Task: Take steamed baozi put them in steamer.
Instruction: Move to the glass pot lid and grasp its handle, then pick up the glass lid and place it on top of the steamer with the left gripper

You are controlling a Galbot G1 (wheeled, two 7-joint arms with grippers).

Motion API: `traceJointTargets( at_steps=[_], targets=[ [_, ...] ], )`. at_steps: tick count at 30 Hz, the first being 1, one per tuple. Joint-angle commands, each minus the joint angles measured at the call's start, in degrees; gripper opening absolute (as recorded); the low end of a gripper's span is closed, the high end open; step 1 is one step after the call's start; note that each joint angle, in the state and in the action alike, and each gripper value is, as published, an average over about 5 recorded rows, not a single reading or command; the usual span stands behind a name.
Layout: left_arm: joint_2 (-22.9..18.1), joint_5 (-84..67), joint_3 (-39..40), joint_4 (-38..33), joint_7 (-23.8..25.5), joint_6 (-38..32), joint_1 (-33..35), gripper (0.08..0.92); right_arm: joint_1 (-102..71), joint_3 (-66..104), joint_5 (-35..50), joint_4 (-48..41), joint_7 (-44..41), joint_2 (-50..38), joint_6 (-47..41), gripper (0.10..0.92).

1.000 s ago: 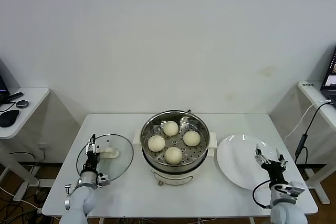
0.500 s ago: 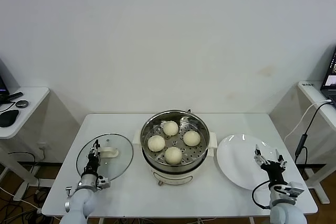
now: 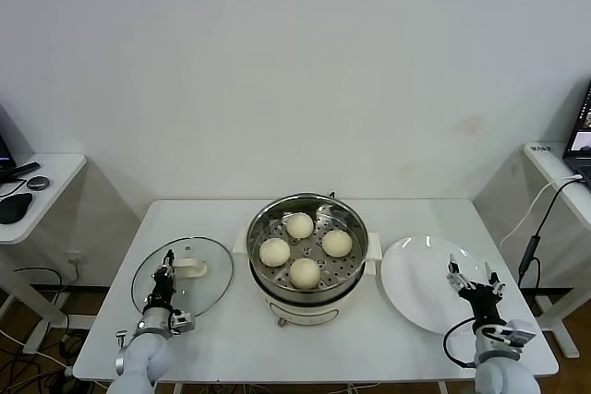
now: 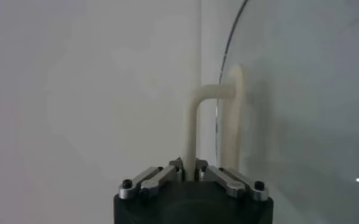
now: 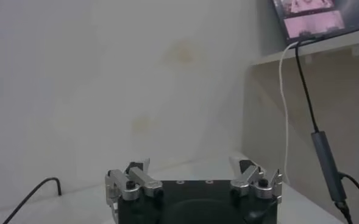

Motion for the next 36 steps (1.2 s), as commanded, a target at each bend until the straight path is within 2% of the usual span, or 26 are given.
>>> traceJointTargets(
  at_steps=[1, 5, 9, 16, 20, 23, 28, 36],
  targets=[
    [-0.59, -0.76, 1.02, -17.56, 1.47, 17.79, 7.26, 0.168, 0.20, -0.05, 0.15, 0.19, 0.00, 0.11, -0.24, 0.823],
    [-2.17, 3.73, 1.14, -25.57, 7.22, 29.45, 10.08, 0.168, 0.43, -0.36, 0.38, 0.51, 0.01, 0.32, -0.69, 0.823],
    [-4.04, 7.08, -0.19, -32.04, 13.05, 35.05, 10.76, 0.168, 0.40, -0.90, 0.37, 0.95, 0.03, 0.56, -1.31, 0.823],
    [-7.20, 7.99, -1.28, -44.75, 20.77, 36.86, 12.90, 0.168, -0.70, -1.45, 0.00, 1.99, 0.04, 0.62, -2.01, 0.823],
    [-8.11, 9.53, 1.14, -48.93, 20.73, 36.87, 13.73, 0.168, -0.84, -1.43, 0.08, 1.98, 0.03, 0.29, -2.20, 0.823],
    [-9.13, 11.48, 4.19, -51.13, 20.43, 36.87, 14.18, 0.168, -0.44, -1.45, 0.12, 1.65, 0.03, 0.21, -2.52, 0.823],
    [-10.02, 15.24, 11.16, -52.73, 23.70, 36.85, 12.92, 0.168, -0.16, -1.70, -0.54, 1.78, 0.03, 0.57, -2.68, 0.823],
    [-11.83, 15.30, 24.60, -47.79, 27.09, 36.82, 7.43, 0.168, -1.52, -1.54, -2.46, 2.61, 0.02, 1.78, -2.21, 0.823]
  ],
)
